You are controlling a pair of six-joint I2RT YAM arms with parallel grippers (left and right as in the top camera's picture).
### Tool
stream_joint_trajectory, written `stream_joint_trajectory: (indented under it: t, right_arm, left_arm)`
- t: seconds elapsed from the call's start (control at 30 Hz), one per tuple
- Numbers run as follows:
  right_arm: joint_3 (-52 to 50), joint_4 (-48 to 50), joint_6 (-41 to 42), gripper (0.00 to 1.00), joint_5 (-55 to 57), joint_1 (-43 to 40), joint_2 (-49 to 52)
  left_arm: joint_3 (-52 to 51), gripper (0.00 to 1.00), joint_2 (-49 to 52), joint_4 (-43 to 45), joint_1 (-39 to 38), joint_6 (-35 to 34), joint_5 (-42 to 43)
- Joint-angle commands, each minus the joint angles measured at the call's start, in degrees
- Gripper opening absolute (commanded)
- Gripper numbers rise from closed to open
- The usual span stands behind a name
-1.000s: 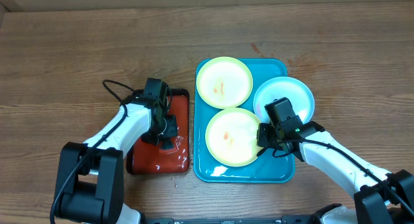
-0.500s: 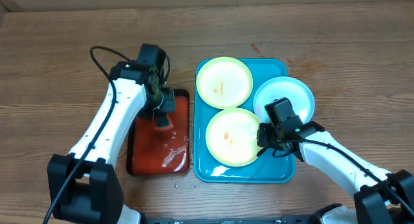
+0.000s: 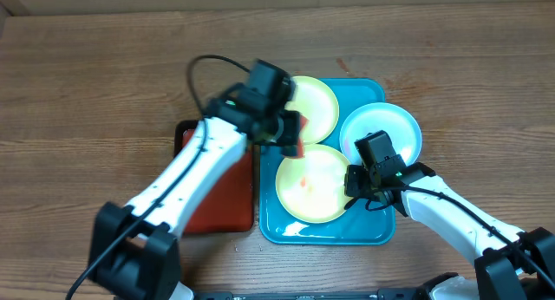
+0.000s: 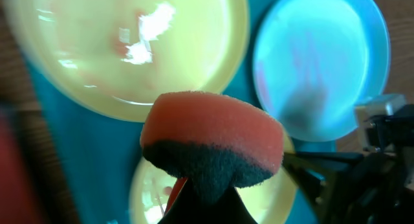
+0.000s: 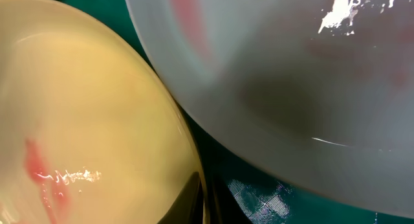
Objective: Clean dirty plates on tray and stack at the side
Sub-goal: 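Grasp the sponge with the left gripper and lift it toward the lower yellow plate, then scrub the lower yellow plate with the sponge in the left gripper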
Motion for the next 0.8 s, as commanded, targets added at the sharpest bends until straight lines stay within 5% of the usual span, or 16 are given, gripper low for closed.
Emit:
stream_joint_trajectory:
  t: [0.0,0.27,0.63,0.77]
  right_arm:
    - [1.5,0.3,0.7,0.05,1.4,-0.3,0.1]
    - [1.5,0.2,0.7,0.05,1.4,-0.3,0.1]
    - [1.5,0.1,0.7,0.05,1.4,-0.3,0.1]
    - [1.5,0.2,0.7,0.05,1.4,-0.3,0.1]
  left_arm:
    - [-0.9,0.04,6.7,1.9,-3.7,-8.6,1.5]
    - [-0.9,0.04,19.0,6.0,-7.3,-14.9,8.5]
    - [2.6,0.04,19.3,-10.4,-2.2,-10.5,-15.7]
    - [2.6,0.04,19.4,-11.7,-2.5,-9.3,-13.4]
